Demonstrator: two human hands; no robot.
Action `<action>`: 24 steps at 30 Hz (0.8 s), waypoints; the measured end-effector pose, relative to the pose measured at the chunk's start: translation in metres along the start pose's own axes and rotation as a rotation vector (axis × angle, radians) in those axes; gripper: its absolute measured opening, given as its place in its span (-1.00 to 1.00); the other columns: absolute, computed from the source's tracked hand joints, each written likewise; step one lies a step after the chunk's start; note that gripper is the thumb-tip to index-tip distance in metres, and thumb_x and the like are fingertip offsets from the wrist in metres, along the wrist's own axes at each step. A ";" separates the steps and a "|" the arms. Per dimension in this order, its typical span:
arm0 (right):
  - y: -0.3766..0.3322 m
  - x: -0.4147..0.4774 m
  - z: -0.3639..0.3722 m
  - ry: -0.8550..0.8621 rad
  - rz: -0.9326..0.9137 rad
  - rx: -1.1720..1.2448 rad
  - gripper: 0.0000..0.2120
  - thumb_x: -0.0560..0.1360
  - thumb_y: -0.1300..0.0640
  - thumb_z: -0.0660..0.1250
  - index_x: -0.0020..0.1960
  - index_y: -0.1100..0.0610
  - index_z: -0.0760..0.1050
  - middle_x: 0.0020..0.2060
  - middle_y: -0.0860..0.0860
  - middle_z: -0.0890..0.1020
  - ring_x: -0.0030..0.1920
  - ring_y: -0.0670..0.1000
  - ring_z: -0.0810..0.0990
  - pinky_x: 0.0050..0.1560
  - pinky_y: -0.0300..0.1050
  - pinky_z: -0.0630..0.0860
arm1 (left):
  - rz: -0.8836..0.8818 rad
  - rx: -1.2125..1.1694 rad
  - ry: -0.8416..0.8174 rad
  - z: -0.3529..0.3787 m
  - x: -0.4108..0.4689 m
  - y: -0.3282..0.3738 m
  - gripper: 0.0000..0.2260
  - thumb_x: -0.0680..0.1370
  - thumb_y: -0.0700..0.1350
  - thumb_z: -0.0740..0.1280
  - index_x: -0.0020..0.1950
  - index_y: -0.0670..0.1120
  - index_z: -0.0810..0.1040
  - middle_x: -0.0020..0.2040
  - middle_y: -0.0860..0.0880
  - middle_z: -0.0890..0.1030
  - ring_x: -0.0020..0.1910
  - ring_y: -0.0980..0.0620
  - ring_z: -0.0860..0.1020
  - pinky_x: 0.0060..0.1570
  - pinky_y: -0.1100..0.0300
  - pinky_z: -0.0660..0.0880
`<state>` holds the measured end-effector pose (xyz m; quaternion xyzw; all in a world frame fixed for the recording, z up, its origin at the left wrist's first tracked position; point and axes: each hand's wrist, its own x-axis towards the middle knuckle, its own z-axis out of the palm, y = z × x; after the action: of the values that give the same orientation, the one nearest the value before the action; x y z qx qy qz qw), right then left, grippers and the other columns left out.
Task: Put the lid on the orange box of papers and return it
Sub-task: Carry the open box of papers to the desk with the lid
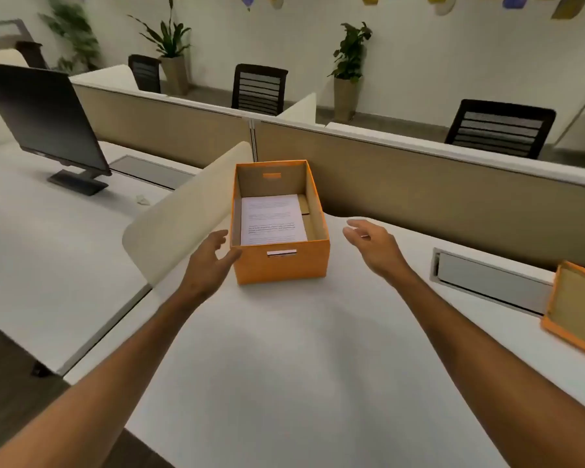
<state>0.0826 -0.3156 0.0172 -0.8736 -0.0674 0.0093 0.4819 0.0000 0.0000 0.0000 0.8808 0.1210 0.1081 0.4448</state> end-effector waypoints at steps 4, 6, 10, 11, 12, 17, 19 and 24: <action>0.010 0.035 0.029 -0.027 0.135 0.073 -0.55 0.59 -0.11 0.25 0.38 0.10 0.47 0.23 0.08 0.60 0.19 0.06 0.58 0.21 0.04 0.52 | -0.192 -0.111 -0.056 0.010 0.043 -0.028 -0.39 0.54 0.16 0.32 0.53 -0.03 0.28 0.50 -0.10 0.37 0.41 -0.08 0.40 0.23 0.06 0.37; 0.020 0.053 0.045 -0.037 0.207 0.114 -0.58 0.59 -0.12 0.23 0.35 0.09 0.49 0.24 0.05 0.59 0.16 0.05 0.58 0.18 0.04 0.53 | -0.263 -0.162 -0.073 0.018 0.061 -0.040 -0.36 0.54 0.20 0.30 0.54 -0.01 0.24 0.53 -0.09 0.31 0.45 -0.09 0.36 0.25 0.05 0.36; 0.034 0.082 0.068 -0.055 0.355 0.221 -0.56 0.57 -0.21 0.20 0.34 0.00 0.45 0.24 -0.02 0.54 0.14 0.06 0.54 0.07 0.05 0.50 | -0.338 -0.279 -0.131 0.028 0.090 -0.058 -0.37 0.54 0.25 0.23 0.54 0.02 0.24 0.52 -0.05 0.33 0.44 -0.06 0.37 0.40 -0.10 0.34; 0.036 0.087 0.073 -0.062 0.394 0.248 -0.54 0.57 -0.24 0.19 0.36 -0.02 0.43 0.24 -0.04 0.52 0.16 0.07 0.52 0.07 0.09 0.48 | -0.358 -0.318 -0.153 0.030 0.095 -0.062 -0.38 0.54 0.26 0.22 0.54 0.02 0.26 0.50 -0.02 0.36 0.43 -0.04 0.38 0.40 -0.13 0.34; 0.038 0.092 0.077 -0.070 0.423 0.271 -0.52 0.56 -0.27 0.17 0.38 -0.05 0.41 0.23 -0.05 0.50 0.19 0.08 0.50 0.08 0.13 0.47 | -0.375 -0.358 -0.175 0.032 0.100 -0.065 -0.40 0.55 0.26 0.21 0.53 0.03 0.28 0.48 0.01 0.39 0.42 -0.03 0.40 0.39 -0.14 0.35; 0.047 0.108 0.088 -0.127 0.472 0.376 -0.54 0.56 -0.29 0.14 0.38 -0.10 0.39 0.25 -0.06 0.52 0.21 0.10 0.49 0.14 0.24 0.49 | -0.421 -0.488 -0.242 0.037 0.112 -0.079 -0.70 0.58 0.15 0.22 0.29 0.15 0.51 0.17 0.19 0.65 0.22 0.05 0.57 0.15 -0.01 0.51; 0.049 0.111 0.091 -0.141 0.476 0.401 -0.57 0.57 -0.26 0.15 0.36 -0.10 0.42 0.23 -0.06 0.54 0.21 0.11 0.51 0.11 0.22 0.52 | -0.430 -0.511 -0.271 0.036 0.114 -0.085 -0.70 0.57 0.09 0.27 0.31 0.17 0.50 0.05 0.24 0.69 0.14 0.09 0.62 0.12 0.02 0.53; 0.054 0.113 0.092 -0.159 0.493 0.442 -0.61 0.57 -0.23 0.18 0.33 -0.11 0.46 0.17 -0.06 0.59 0.19 0.12 0.54 0.09 0.24 0.55 | -0.472 -0.571 -0.364 0.029 0.116 -0.097 -0.48 0.48 0.18 0.38 0.44 0.21 0.42 0.20 0.08 0.66 0.21 -0.07 0.61 0.23 -0.12 0.52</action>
<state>0.1930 -0.2527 -0.0720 -0.7346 0.1120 0.2079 0.6361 0.1075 0.0695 -0.0855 0.6746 0.2041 -0.1252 0.6982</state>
